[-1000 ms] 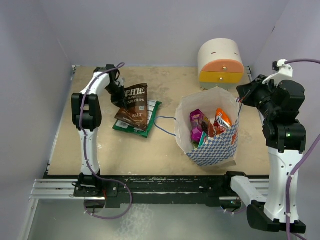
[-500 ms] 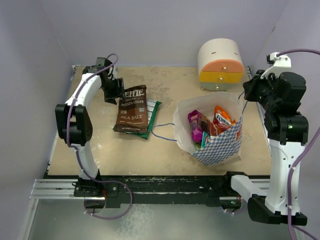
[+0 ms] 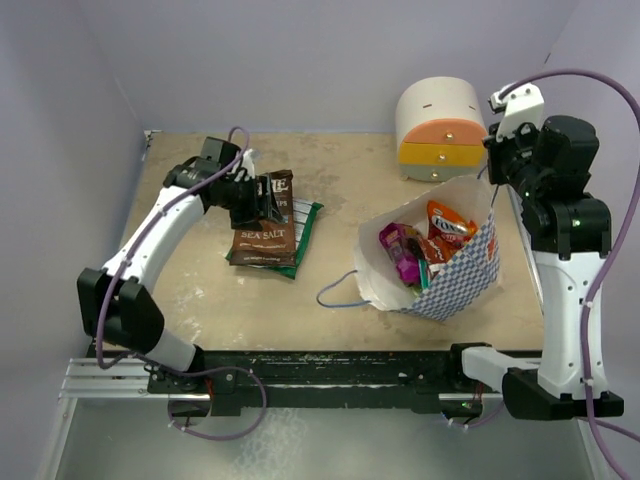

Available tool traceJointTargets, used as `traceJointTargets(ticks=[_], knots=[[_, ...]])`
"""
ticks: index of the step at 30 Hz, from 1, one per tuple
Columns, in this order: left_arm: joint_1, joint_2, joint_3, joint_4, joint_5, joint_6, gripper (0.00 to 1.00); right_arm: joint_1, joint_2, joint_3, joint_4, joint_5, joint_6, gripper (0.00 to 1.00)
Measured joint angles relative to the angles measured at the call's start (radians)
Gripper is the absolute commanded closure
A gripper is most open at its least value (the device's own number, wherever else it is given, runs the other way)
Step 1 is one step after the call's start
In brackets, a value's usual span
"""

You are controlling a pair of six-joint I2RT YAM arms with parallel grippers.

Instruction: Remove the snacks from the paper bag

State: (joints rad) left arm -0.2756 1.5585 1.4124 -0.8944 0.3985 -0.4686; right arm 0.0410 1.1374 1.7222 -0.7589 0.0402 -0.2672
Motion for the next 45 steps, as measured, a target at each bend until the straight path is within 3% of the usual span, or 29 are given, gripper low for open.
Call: traceJointTargets(ticks=[6,10,13,16,22,25,33,38,45], knots=[[-0.002,-0.144,-0.007,0.034,0.112,-0.068,0.28,0.000,0.014,0.005,0.030,-0.231,-0.055,1.00],[-0.023,-0.220,-0.011,0.113,0.195,-0.116,0.27,-0.001,-0.095,-0.137,0.103,-0.391,0.003,1.00],[-0.109,-0.275,-0.018,0.210,0.210,-0.147,0.27,-0.001,-0.184,-0.217,0.128,-0.450,0.078,1.00],[-0.264,-0.309,-0.019,0.322,0.201,-0.167,0.27,-0.001,-0.223,-0.225,0.136,-0.478,0.137,1.00],[-0.594,-0.292,-0.008,0.507,0.074,-0.108,0.27,-0.001,-0.206,-0.211,0.138,-0.485,0.216,1.00],[-0.707,-0.257,0.010,0.575,0.003,-0.031,0.28,0.000,-0.197,-0.208,0.141,-0.481,0.234,1.00],[-0.845,-0.126,0.055,0.668,-0.180,-0.001,0.25,0.000,-0.200,-0.208,0.137,-0.476,0.244,1.00],[-0.975,-0.016,0.065,0.661,-0.323,-0.096,0.24,0.000,-0.201,-0.206,0.137,-0.448,0.272,1.00],[-1.023,0.031,-0.019,0.646,-0.542,-0.334,0.21,0.000,-0.201,-0.206,0.138,-0.407,0.299,1.00]])
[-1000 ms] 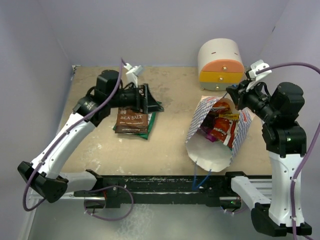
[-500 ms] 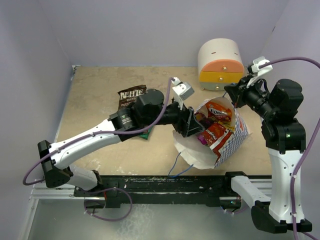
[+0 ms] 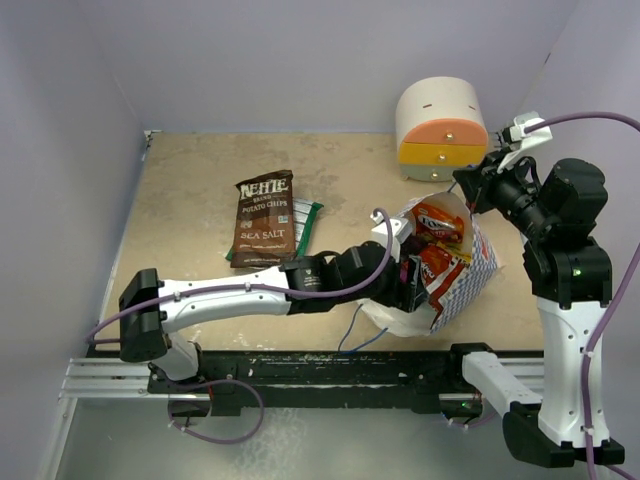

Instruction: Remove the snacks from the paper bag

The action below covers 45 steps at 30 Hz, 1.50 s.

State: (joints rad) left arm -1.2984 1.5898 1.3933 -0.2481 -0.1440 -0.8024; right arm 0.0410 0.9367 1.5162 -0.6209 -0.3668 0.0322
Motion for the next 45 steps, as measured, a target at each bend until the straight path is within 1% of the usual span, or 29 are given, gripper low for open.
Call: traceJointTargets(ticks=[2,5,8,9,12,14,18,19,21,24,26,27,30,33,39,40,42,45], knots=[[-0.008,0.013,-0.015,-0.007,-0.040,-0.060,0.18,0.000,0.000,0.000,0.001,0.006,0.000,1.00],[-0.027,0.061,-0.004,0.000,-0.081,-0.144,0.20,0.004,0.000,0.000,0.001,0.011,0.000,1.00],[-0.040,0.130,0.036,-0.002,-0.103,-0.205,0.25,0.010,0.000,0.000,0.002,0.014,0.000,1.00],[-0.042,0.150,0.049,-0.002,-0.107,-0.220,0.29,0.011,0.000,0.000,0.002,0.014,0.000,1.00],[-0.046,0.206,0.092,-0.014,-0.129,-0.282,0.35,0.013,0.000,0.000,0.004,0.013,0.000,1.00],[-0.045,0.226,0.108,-0.019,-0.145,-0.314,0.40,0.013,0.000,0.000,0.005,0.013,0.000,1.00],[-0.035,0.233,0.117,-0.026,-0.174,-0.360,0.46,0.018,-0.003,0.000,0.005,0.013,0.000,1.00],[-0.030,0.235,0.121,-0.026,-0.174,-0.373,0.51,0.018,-0.005,0.000,0.005,0.013,0.000,1.00],[-0.017,0.240,0.127,-0.019,-0.171,-0.391,0.67,0.018,-0.011,0.000,0.004,0.013,0.000,1.00],[0.002,0.254,0.134,0.005,-0.148,-0.391,0.81,0.018,-0.028,-0.005,-0.004,0.014,-0.001,1.00],[0.014,0.260,0.135,0.019,-0.124,-0.378,0.95,0.018,-0.044,-0.019,-0.010,0.015,-0.001,1.00],[0.016,0.260,0.135,0.021,-0.117,-0.373,1.00,0.018,-0.051,-0.026,-0.010,0.018,-0.001,1.00],[0.030,0.250,0.135,0.022,-0.079,-0.338,1.00,0.018,-0.079,-0.050,-0.002,0.032,-0.001,1.00],[0.068,0.212,0.134,0.004,-0.019,-0.311,1.00,0.018,-0.112,-0.077,0.004,0.041,0.000,1.00],[0.218,0.034,0.135,-0.027,0.143,-0.230,1.00,0.020,-0.141,-0.103,0.015,0.076,0.002,1.00],[0.240,0.008,0.156,-0.038,0.190,-0.205,1.00,0.020,-0.141,-0.109,0.019,0.081,0.003,1.00],[0.270,-0.029,0.185,-0.056,0.225,-0.180,1.00,0.020,-0.141,-0.124,0.035,0.090,0.008,1.00],[0.283,-0.045,0.311,-0.144,0.307,-0.108,1.00,0.020,-0.140,-0.131,0.057,0.101,0.015,1.00]])
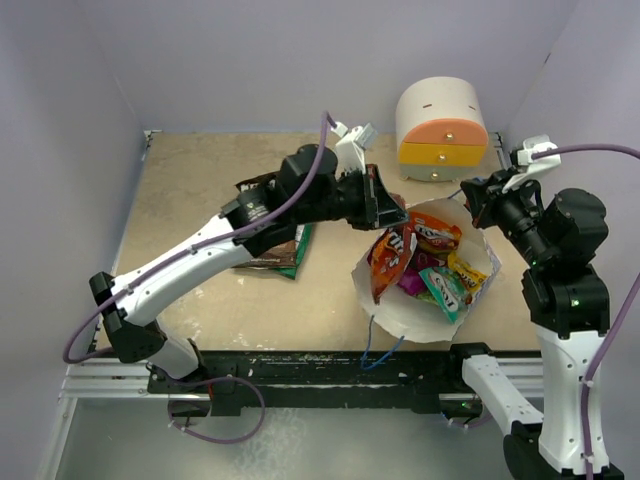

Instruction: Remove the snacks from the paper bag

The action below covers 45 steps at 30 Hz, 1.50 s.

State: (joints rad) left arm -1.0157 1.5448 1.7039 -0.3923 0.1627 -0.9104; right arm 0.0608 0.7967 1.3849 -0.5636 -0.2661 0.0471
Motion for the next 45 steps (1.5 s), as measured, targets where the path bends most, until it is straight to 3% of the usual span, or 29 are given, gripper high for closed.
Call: traceJointTargets(ticks=[5,10,17,21,25,32,45], knots=[[0.015,-0.024,0.193,-0.134,0.055,0.110,1.00,0.000,0.017,0.002,0.027,0.015,0.012,1.00],[0.038,-0.154,0.216,-0.240,-0.050,0.192,1.00,0.000,0.030,0.007,0.032,0.021,0.014,1.00],[0.041,-0.307,0.207,-0.284,-0.433,0.249,1.00,0.000,0.027,0.008,0.029,0.022,0.025,1.00],[0.065,-0.302,0.207,-0.333,-0.707,0.221,1.00,0.000,0.029,0.011,0.021,0.022,0.033,1.00],[0.138,-0.241,0.189,-0.331,-0.845,0.213,1.00,0.000,0.045,0.031,0.015,0.021,0.037,1.00],[0.346,-0.098,0.159,-0.305,-0.779,0.159,1.00,0.000,0.047,0.042,-0.012,0.017,0.045,1.00],[0.643,0.110,0.093,-0.155,-0.435,0.000,1.00,0.000,0.019,0.043,-0.038,0.010,0.048,1.00]])
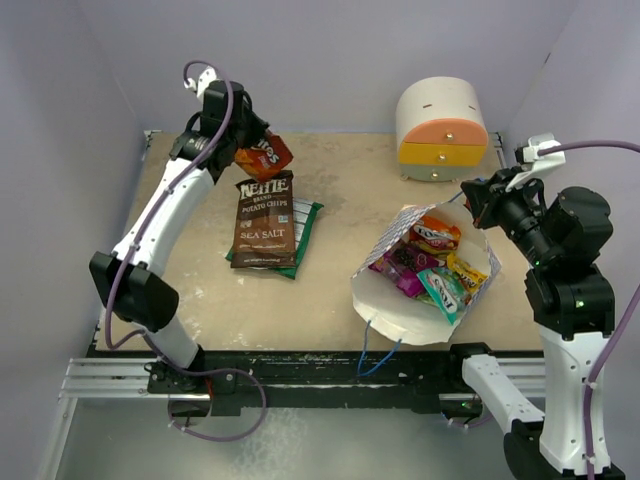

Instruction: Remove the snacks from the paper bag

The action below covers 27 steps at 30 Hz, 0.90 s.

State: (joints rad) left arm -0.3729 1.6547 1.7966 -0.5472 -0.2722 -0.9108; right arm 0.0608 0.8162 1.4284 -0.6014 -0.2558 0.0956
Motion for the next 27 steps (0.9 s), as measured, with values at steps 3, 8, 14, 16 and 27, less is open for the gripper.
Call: traceJointTargets(ticks=[3,8,14,16,27], knots=[[0.050,0.050,0.000,0.017,0.080,-0.039,1.00,0.000,0.000,0.000,0.000,0.000,0.000,1.00],[0.097,0.105,0.000,0.018,0.160,-0.095,1.00,0.000,0.001,0.000,0.000,0.001,-0.005,1.00],[0.097,0.116,-0.011,0.032,0.236,-0.164,1.00,0.000,0.002,0.000,0.000,0.001,-0.010,1.00],[0.098,0.116,-0.029,0.047,0.248,-0.180,1.00,0.000,0.002,0.000,0.000,0.001,-0.010,1.00],[0.112,0.029,-0.312,0.074,0.272,-0.233,1.00,0.000,0.002,-0.003,0.000,-0.001,-0.011,1.00]])
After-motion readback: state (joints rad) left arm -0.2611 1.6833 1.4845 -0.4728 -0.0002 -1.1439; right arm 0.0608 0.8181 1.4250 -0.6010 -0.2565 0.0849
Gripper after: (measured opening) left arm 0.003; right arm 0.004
